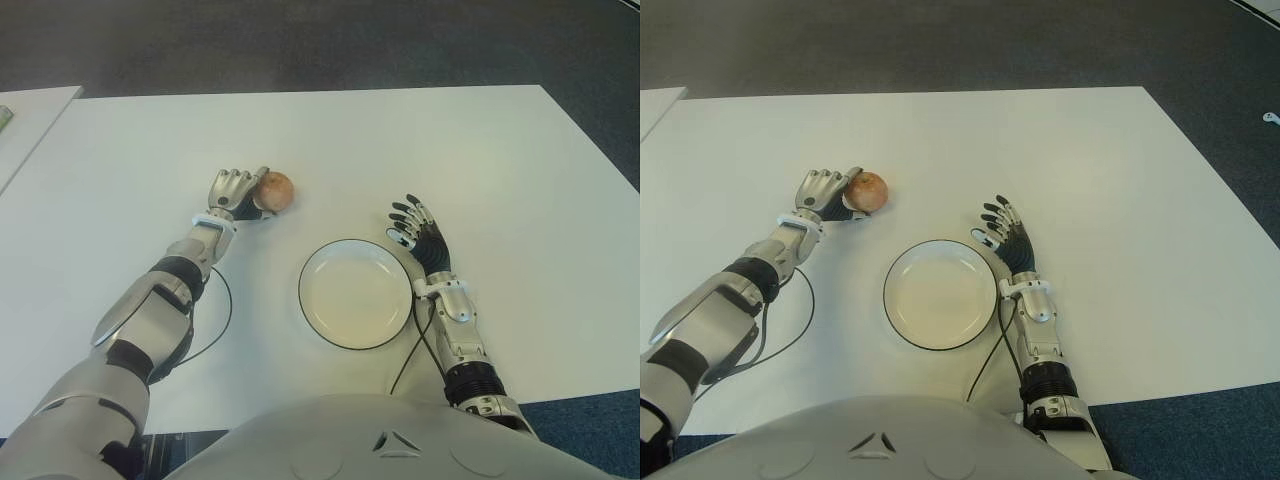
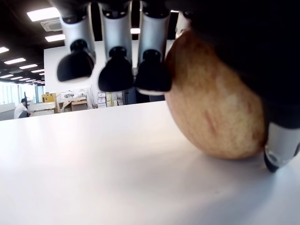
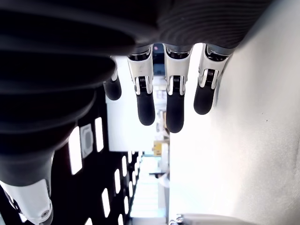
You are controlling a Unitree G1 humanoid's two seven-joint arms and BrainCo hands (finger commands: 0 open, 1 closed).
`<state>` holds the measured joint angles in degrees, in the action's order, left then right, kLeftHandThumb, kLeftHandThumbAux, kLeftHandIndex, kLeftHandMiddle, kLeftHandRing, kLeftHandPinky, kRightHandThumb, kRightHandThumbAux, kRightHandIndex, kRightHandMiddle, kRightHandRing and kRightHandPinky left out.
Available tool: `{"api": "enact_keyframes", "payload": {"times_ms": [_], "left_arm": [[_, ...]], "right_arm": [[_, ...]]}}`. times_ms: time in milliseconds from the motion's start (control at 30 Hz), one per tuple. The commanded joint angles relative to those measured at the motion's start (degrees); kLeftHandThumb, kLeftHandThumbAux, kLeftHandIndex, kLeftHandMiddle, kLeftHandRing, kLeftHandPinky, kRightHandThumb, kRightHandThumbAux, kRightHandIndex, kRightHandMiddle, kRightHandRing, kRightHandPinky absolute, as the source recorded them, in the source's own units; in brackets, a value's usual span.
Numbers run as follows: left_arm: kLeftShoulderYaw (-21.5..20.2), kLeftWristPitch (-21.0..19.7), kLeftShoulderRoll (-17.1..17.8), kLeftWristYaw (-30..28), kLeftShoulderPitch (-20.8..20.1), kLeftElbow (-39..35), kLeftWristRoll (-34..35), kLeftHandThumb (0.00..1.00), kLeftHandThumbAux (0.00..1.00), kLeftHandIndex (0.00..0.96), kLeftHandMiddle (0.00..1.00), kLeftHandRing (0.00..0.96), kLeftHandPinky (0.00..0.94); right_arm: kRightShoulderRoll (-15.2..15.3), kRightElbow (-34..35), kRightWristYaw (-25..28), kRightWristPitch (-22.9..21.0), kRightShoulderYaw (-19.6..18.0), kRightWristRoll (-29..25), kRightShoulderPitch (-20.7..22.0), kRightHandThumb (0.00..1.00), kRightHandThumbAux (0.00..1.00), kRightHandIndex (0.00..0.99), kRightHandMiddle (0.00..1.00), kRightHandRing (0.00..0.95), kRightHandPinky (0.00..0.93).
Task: Put the apples into the plate.
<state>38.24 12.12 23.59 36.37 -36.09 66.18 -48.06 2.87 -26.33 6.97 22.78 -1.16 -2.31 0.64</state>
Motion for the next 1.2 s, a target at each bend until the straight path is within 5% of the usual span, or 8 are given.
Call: {"api": "enact_keyframes", "payload": {"times_ms": [33,1200], "left_arm": [[1.21,0.58,-2.48,-2.56,3.75,1.17,-0.30,0.722,0.700,0.443,0.826,0.806,0.802],[1.46,0.05,-2.31,-1.36,4.27,0.32,-0.50,0.720,0.700,0.443,0.818,0.793,0.789]], "right_arm": [[-0.47,-4.82,-0.46,-4.86,0.17,0.45,-3.36,0.153,0.675,0.063,0.218,0.251,0.229],[-0.67,-5.32,-1.24,-4.75,0.44,1.11,-3.05,0.125,0.639,0.072,0.229,0.259,0.242]]}}
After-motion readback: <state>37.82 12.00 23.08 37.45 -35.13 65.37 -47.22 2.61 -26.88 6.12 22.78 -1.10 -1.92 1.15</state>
